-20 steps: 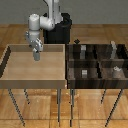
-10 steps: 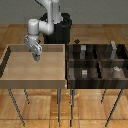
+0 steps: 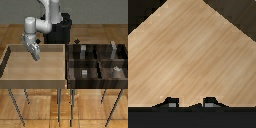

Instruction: Place the milk carton into the appropriate compartment.

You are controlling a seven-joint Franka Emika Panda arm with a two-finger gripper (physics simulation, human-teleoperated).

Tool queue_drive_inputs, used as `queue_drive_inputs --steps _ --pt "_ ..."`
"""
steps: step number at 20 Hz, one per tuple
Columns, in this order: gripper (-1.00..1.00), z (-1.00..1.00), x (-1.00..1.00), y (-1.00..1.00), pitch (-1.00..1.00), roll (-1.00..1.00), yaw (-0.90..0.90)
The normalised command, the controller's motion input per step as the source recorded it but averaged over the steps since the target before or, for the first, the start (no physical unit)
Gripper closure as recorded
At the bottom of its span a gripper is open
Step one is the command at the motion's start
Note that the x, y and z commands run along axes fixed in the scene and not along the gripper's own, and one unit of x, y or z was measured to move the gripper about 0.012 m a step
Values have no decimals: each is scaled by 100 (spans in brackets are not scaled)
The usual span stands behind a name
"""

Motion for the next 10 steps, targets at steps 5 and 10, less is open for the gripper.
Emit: queue_drive_inputs --steps 5,10 --pt "100 0 0 0 0 0 0" --pt "100 40 0 0 0 0 0"
